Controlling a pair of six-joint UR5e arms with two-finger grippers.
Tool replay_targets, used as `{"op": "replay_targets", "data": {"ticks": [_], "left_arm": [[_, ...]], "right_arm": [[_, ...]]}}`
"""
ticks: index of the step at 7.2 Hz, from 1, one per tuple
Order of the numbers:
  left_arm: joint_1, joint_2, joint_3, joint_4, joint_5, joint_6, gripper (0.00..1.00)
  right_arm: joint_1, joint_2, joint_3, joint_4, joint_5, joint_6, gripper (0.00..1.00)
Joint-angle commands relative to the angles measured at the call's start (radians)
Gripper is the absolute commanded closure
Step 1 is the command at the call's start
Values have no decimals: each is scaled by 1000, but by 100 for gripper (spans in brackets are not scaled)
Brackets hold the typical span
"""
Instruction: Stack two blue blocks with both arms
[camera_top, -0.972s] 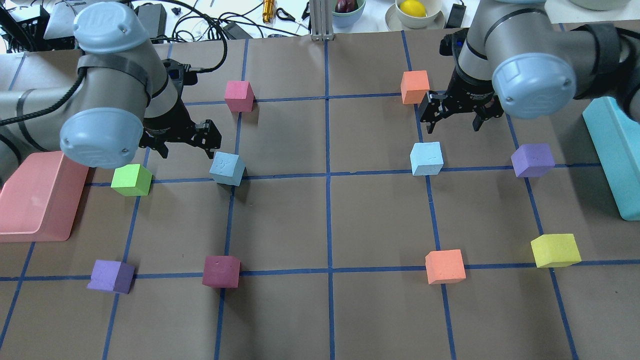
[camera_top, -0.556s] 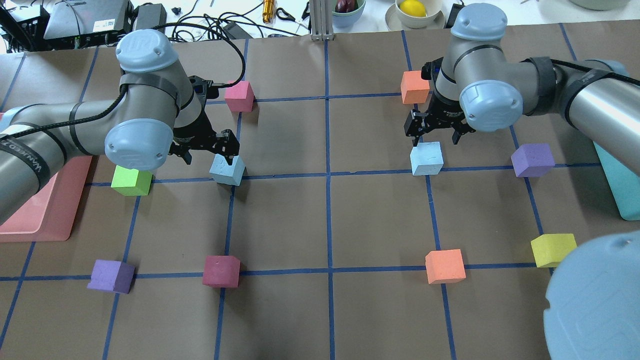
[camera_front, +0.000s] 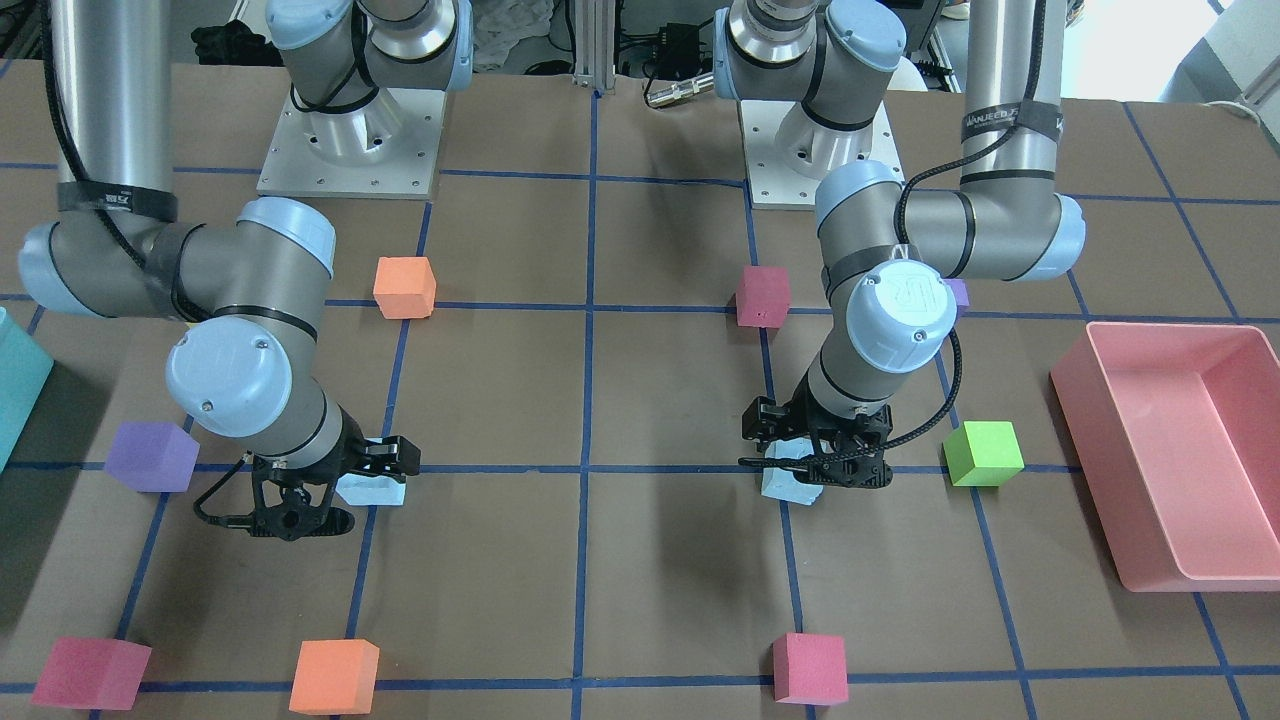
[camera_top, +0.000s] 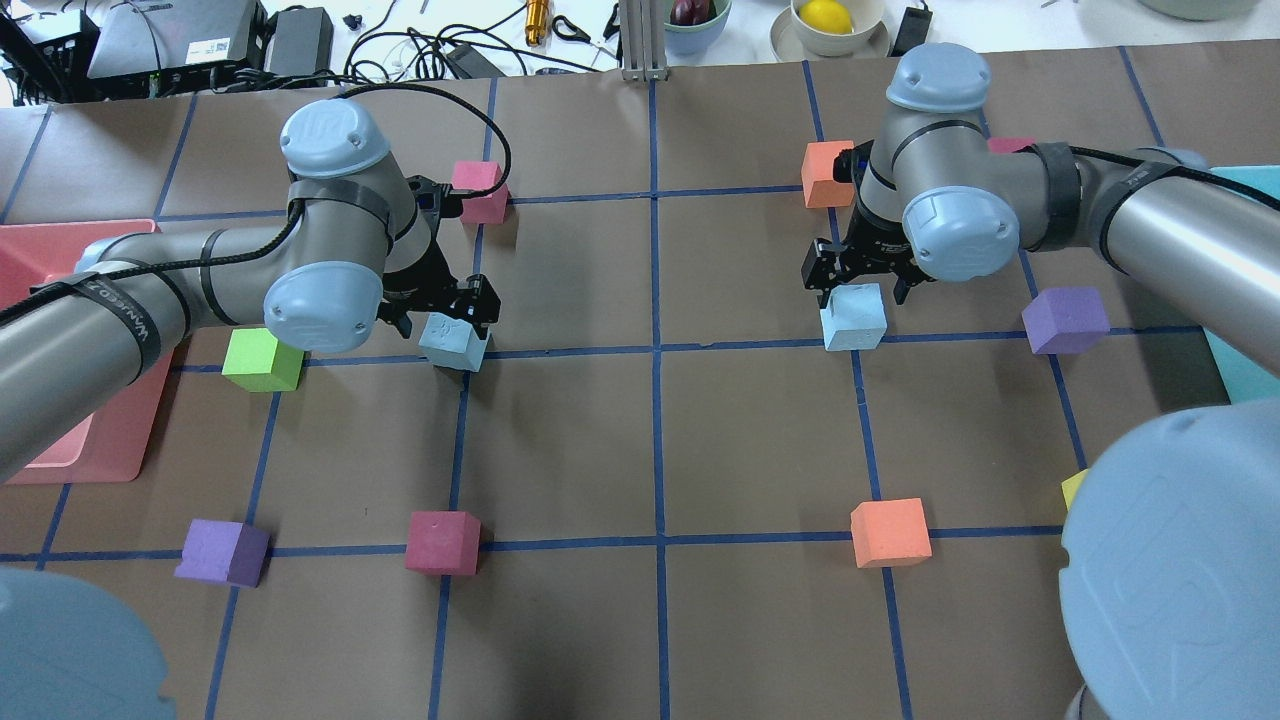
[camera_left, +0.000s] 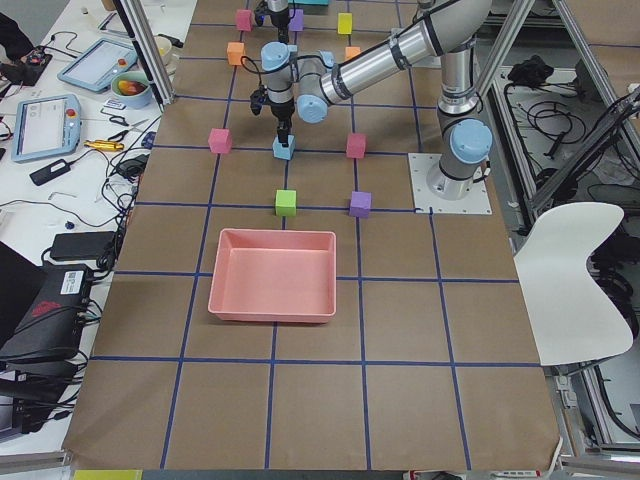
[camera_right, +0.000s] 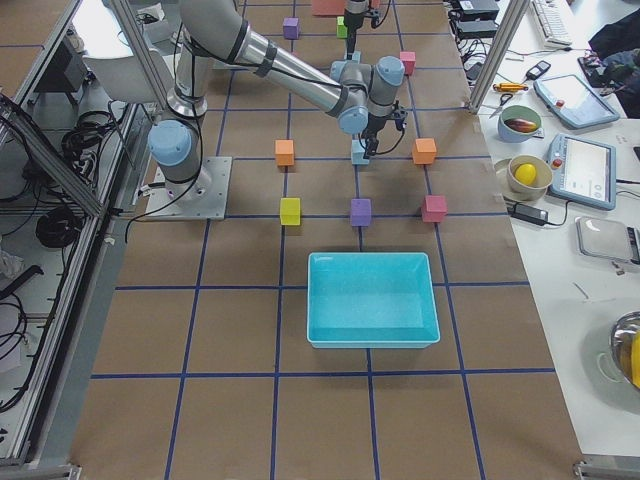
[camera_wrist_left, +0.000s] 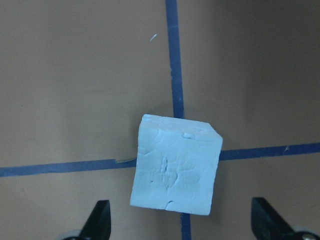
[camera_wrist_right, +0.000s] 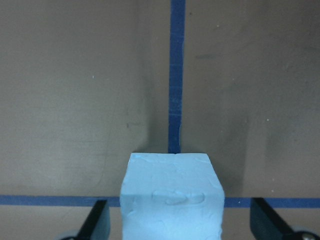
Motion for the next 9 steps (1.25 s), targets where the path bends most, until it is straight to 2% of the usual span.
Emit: {"op": "replay_targets", "data": {"ticks": [1,2,3,5,7,9], "left_arm": [[0,-20,-14,23,1,5,0],[0,-23,-15,24,1,5,0],[0,-26,-16,24,1,6,0],[0,-32,-22,46,1,5,0],[0,-40,-24,76,4,6,0],[0,-55,-25,106,1,11,0]], "right_arm": [[0,16,36,-64,0,-9,45],[0,13,30,-67,0,-10,94],[0,4,24,-65,1,4,100],[50,8,-78,-53,29,100,100],[161,94,-268,35,47,259,100],[276,224,-432,50,48,343,100]]}}
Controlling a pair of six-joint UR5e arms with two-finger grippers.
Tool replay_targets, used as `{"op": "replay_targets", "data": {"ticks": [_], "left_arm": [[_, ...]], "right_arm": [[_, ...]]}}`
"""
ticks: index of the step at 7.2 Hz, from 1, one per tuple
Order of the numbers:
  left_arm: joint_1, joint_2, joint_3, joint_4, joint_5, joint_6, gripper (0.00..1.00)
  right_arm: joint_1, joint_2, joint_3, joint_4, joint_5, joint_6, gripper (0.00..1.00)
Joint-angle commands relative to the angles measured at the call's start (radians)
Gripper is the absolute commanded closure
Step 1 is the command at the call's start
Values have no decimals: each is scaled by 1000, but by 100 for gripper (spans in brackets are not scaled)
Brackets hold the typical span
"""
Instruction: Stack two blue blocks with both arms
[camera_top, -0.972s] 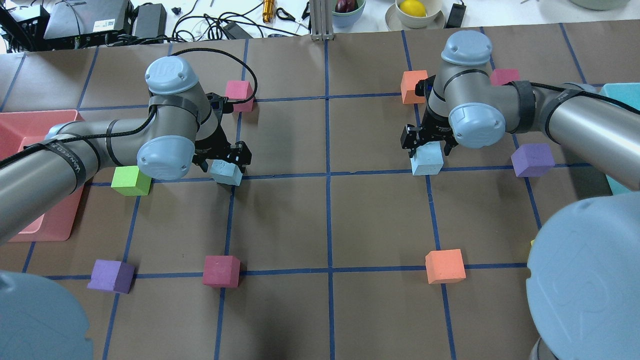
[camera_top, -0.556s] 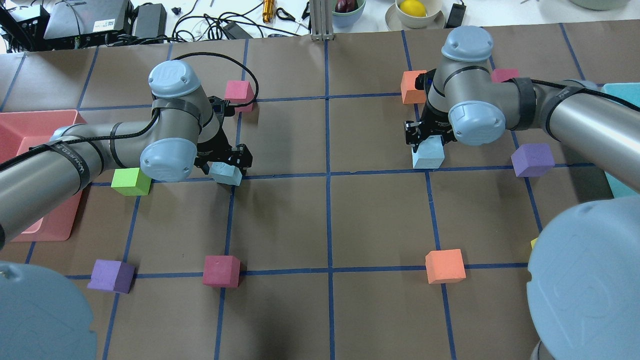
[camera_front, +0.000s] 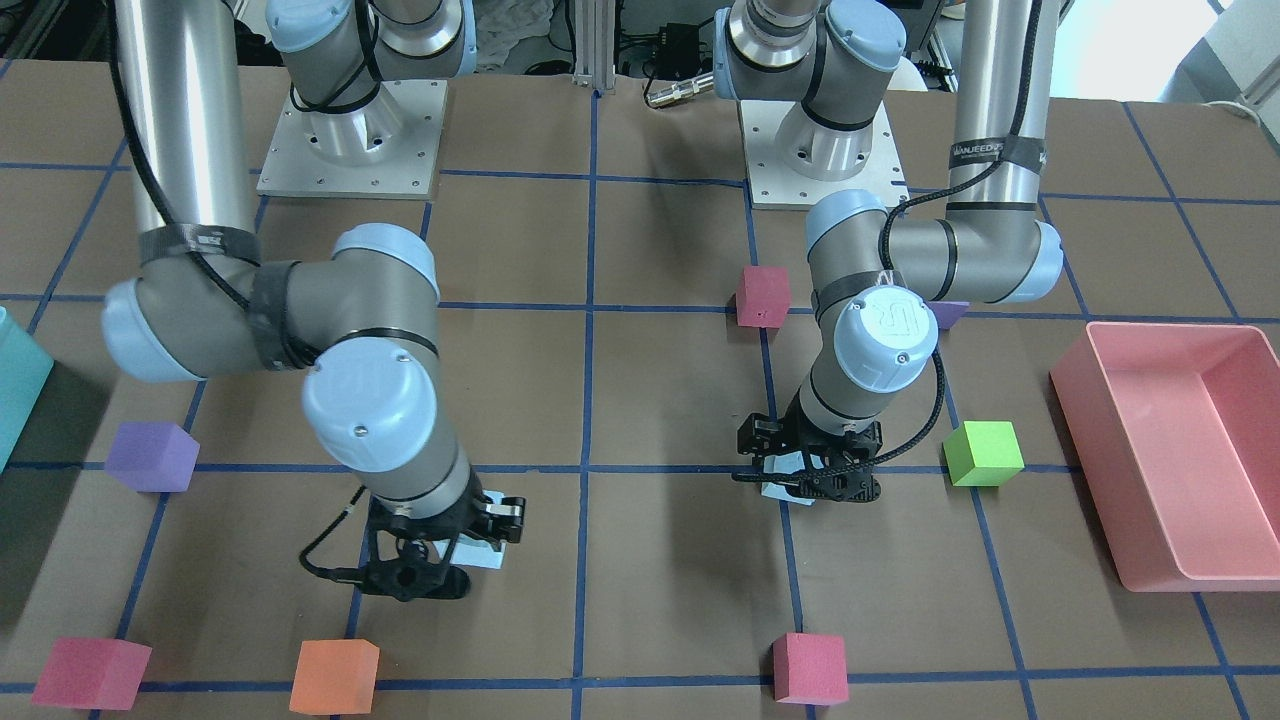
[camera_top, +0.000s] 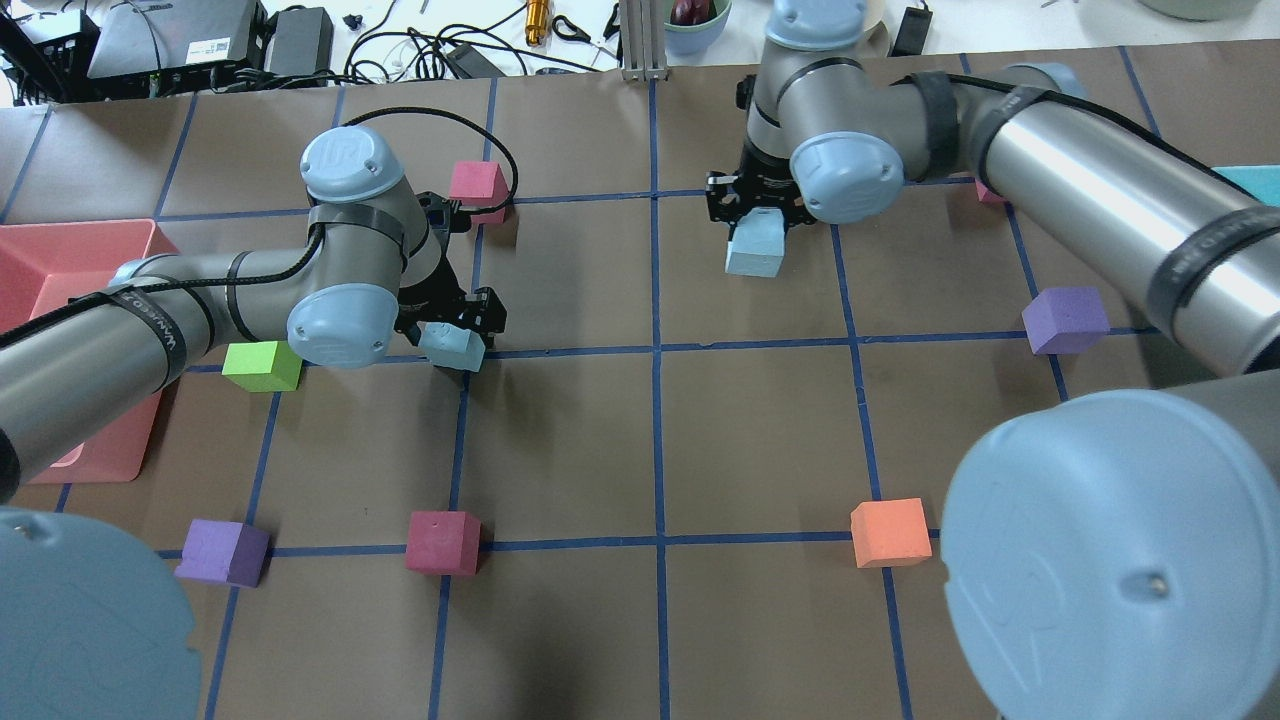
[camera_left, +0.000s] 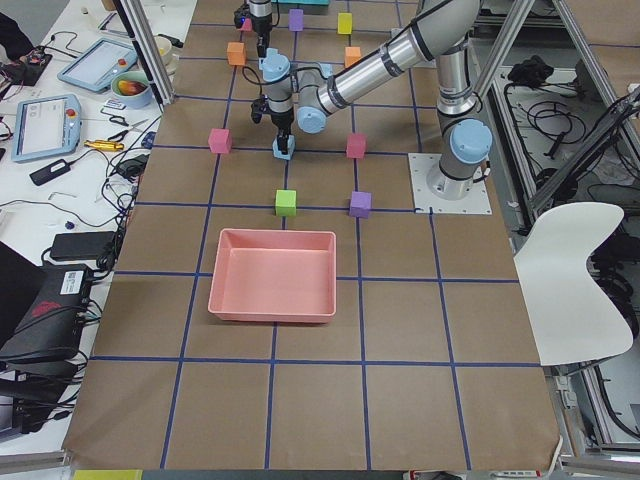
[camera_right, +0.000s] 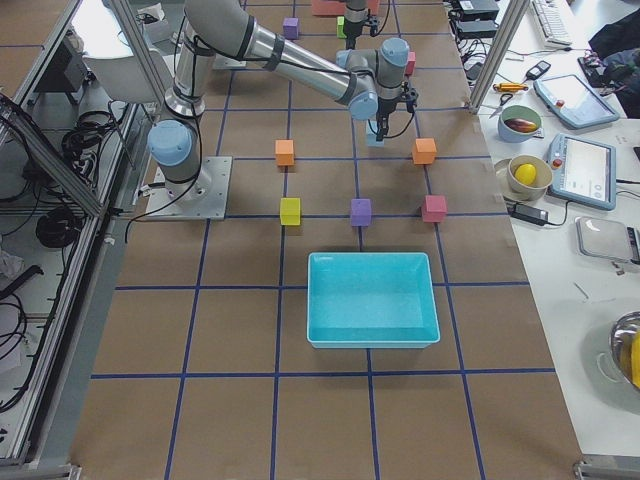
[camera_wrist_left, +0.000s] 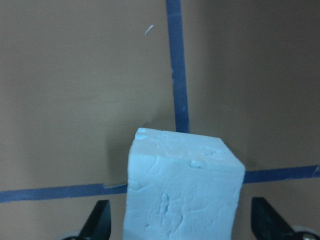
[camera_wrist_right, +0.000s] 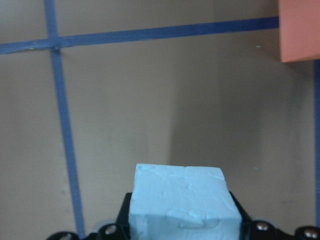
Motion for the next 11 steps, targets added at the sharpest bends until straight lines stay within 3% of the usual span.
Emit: {"op": "replay_targets", "data": {"ticks": [1,2,4,5,6,7,9,11], "left_arm": [[0,-8,-1,15,-3,2,4],[0,-8,-1,15,-3,4,37],[0,-8,0,15,-1,5,62],[0,-8,3,18,-3,5,82],[0,-8,6,20,-3,10,97],[0,-8,14,20,-3,36,100],[0,-5,34,18,0,40,100],[-3,-8,115,-18,-1,37,100]], "right_arm": [[87,115,-146,30,1,46,100],[90,138,-149,27,2,44,100],[102,169,-152,16,4,43,100],[104,170,-152,16,5,44,100],[104,172,-149,16,5,38,52],[104,175,-152,10,5,37,1],[102,126,-160,21,4,38,0],[81,21,-159,114,-1,38,0]]}}
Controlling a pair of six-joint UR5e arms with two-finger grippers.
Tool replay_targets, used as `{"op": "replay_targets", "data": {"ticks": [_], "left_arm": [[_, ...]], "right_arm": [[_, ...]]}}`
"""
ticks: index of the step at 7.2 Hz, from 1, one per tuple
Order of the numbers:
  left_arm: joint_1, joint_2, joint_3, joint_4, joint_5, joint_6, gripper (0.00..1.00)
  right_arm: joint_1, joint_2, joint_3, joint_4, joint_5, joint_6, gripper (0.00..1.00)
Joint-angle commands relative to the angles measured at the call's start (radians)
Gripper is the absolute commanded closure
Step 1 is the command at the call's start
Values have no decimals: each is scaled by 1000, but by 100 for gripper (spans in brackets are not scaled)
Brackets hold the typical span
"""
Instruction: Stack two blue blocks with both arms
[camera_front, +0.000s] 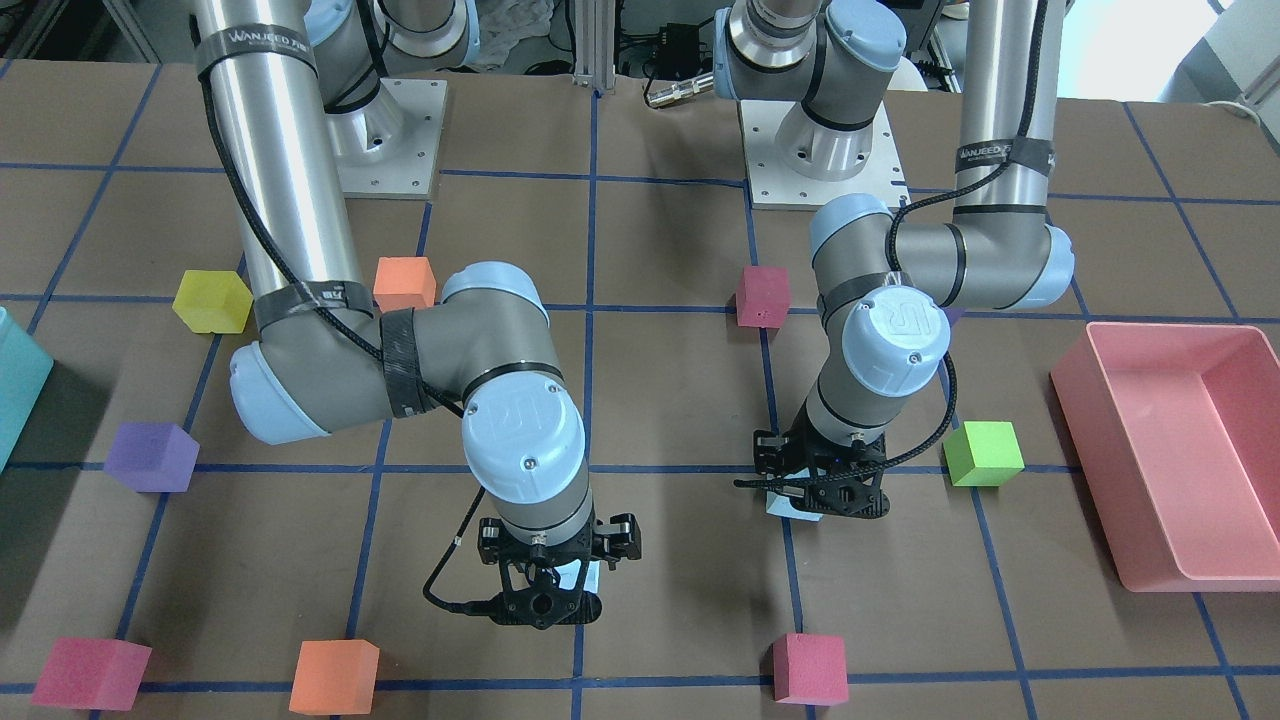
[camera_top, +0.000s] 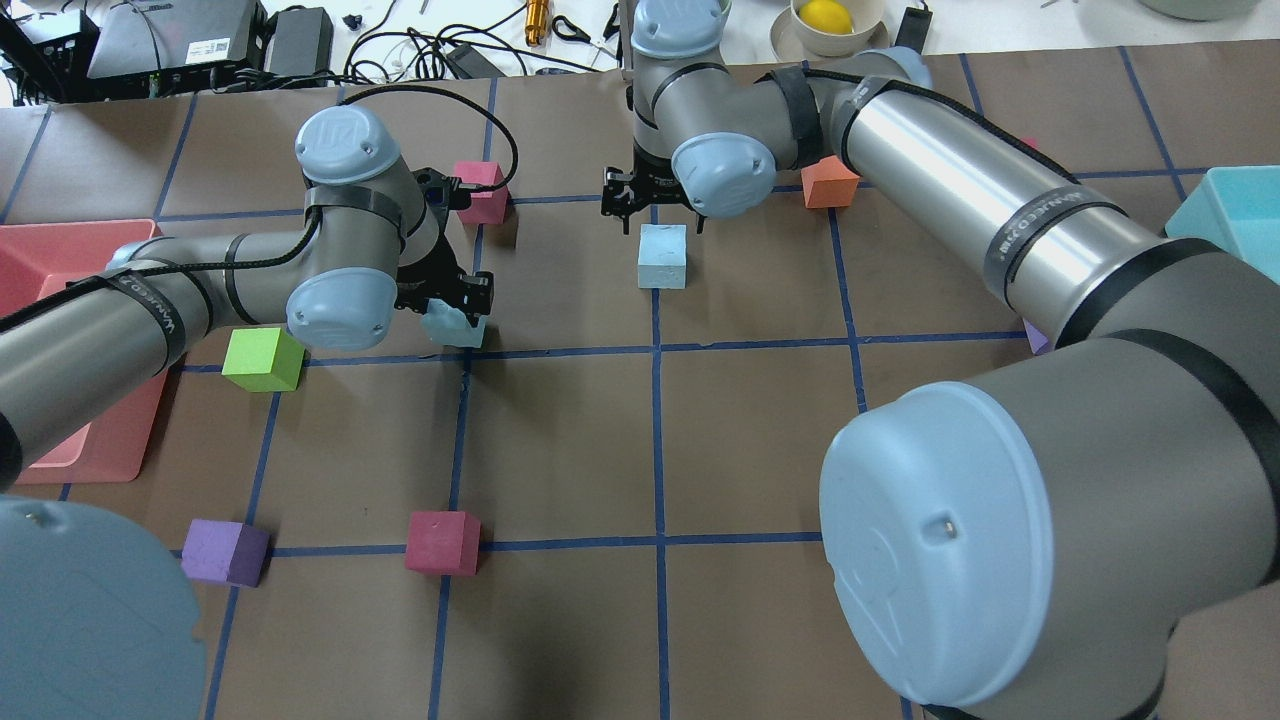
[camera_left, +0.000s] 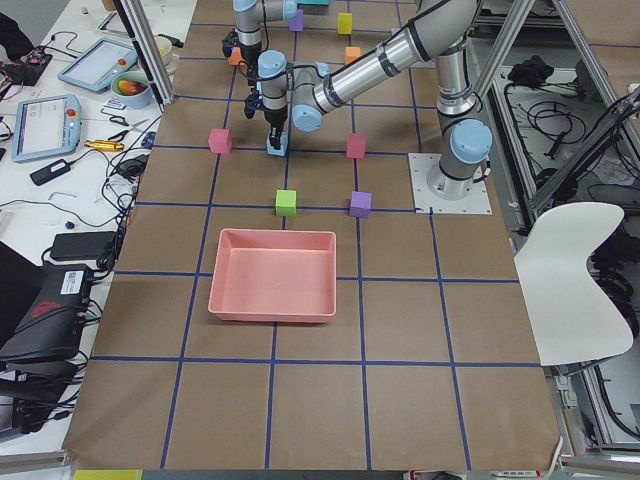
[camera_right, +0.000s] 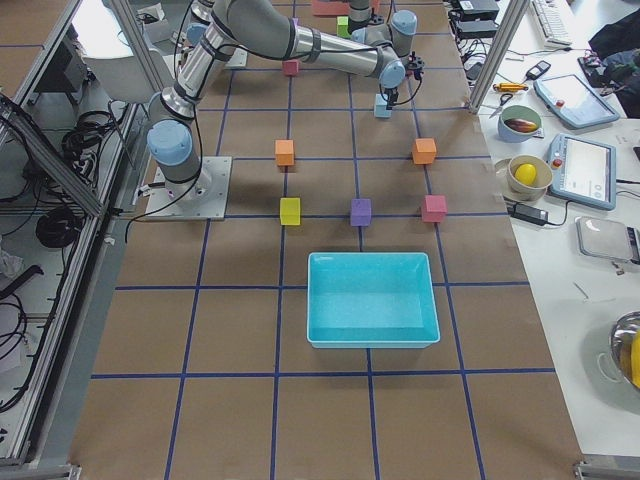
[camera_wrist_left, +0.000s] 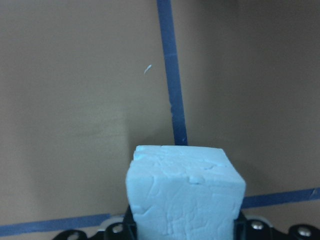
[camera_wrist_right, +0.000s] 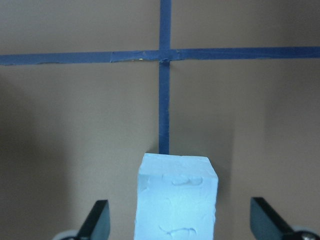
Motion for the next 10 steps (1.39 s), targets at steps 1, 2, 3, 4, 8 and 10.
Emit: {"op": "replay_targets", "data": {"ticks": [1,2,3,4,8,10], "left_arm": [[-8,-3,80,-55,-5,-16,100],[-43,-9,118,-75,-34,-73,100],[-83,-27,166,-96,-36,-152,100],[-106,-44,227,-163,-33,-180,100],[-233,-190,543,-377,-37,-389,100],[-284,-265,632,-376,-45,-449,100]], "right_arm": [[-33,-129,13,102,-8,-1,0],[-92,-187,18,221,-8,-6,0],[-143,-258,50,296,-10,-33,0],[-182,-334,112,302,-16,-93,0],[-259,-640,409,312,-19,-156,0],[-265,-671,415,331,-22,-183,0]]}}
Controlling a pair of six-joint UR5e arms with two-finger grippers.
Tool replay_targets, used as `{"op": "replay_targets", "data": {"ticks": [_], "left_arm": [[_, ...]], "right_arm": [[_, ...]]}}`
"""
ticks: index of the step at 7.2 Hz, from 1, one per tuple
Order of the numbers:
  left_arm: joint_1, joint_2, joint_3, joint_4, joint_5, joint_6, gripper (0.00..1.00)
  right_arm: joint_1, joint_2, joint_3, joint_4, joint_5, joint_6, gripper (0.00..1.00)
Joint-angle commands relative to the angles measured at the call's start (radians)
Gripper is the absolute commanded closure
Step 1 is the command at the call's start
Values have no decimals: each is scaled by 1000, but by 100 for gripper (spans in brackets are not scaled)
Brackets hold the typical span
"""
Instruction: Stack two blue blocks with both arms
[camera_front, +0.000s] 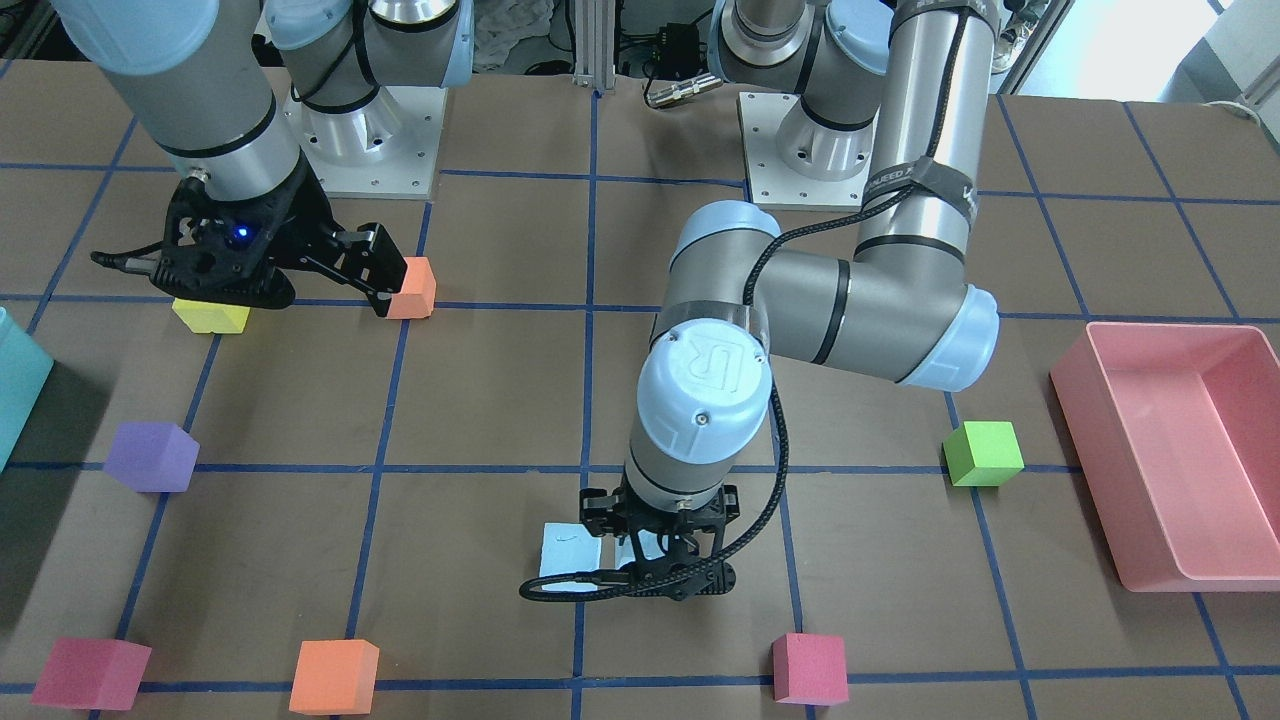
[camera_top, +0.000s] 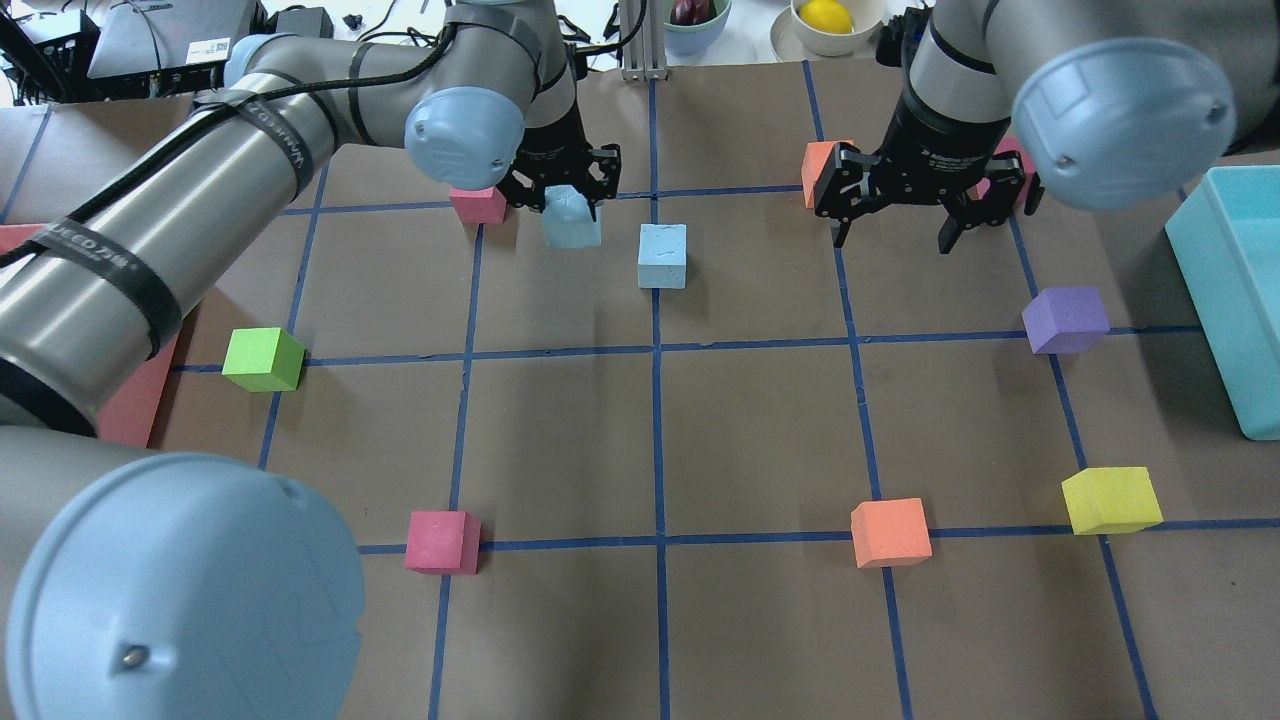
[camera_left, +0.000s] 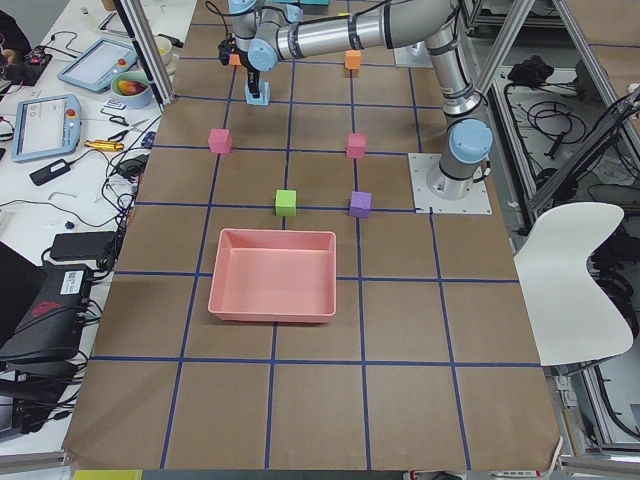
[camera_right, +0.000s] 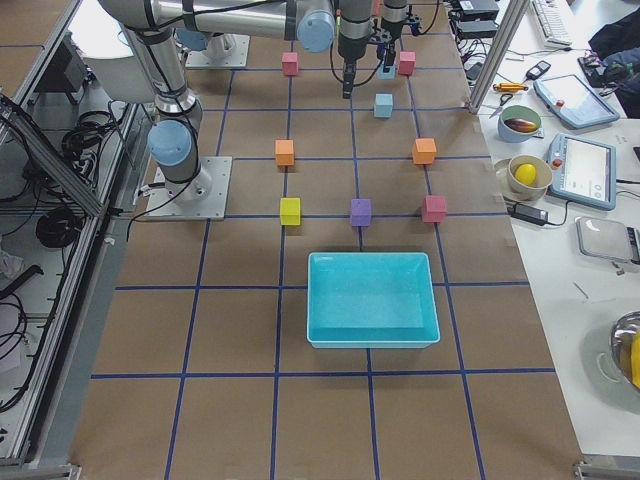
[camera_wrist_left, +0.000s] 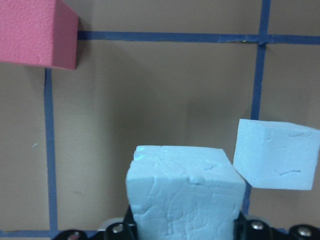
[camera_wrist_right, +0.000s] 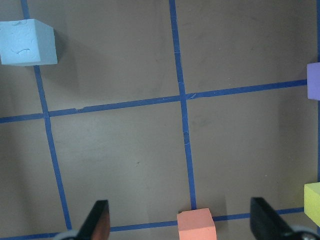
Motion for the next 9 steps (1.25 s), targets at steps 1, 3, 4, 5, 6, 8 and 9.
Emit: {"op": "replay_targets", "data": {"ticks": [1,3,4,5,6,8,9], "left_arm": [[-58,-71,79,4,-16,-86,100],[-65,-92,99,1,-20,-86,100],[-73,-102,99,6,-19,-79,100],[-78,-103,93,-5,-16,-79,100],[-79,-102,90,-8,-14,-76,100],[-81,-105,88,-8,-13,-76,99],[-82,-109,87,-8,-10,-79,38]], "right_arm": [[-5,-28,16,21,6,-39,0],[-7,-59,20,38,-9,-106,0],[-5,-62,27,38,-8,-106,0],[-5,-76,27,72,-5,-117,0],[-5,-82,26,98,-6,-120,0],[-5,-82,23,99,-6,-123,0],[-5,-82,21,99,5,-123,0]]}}
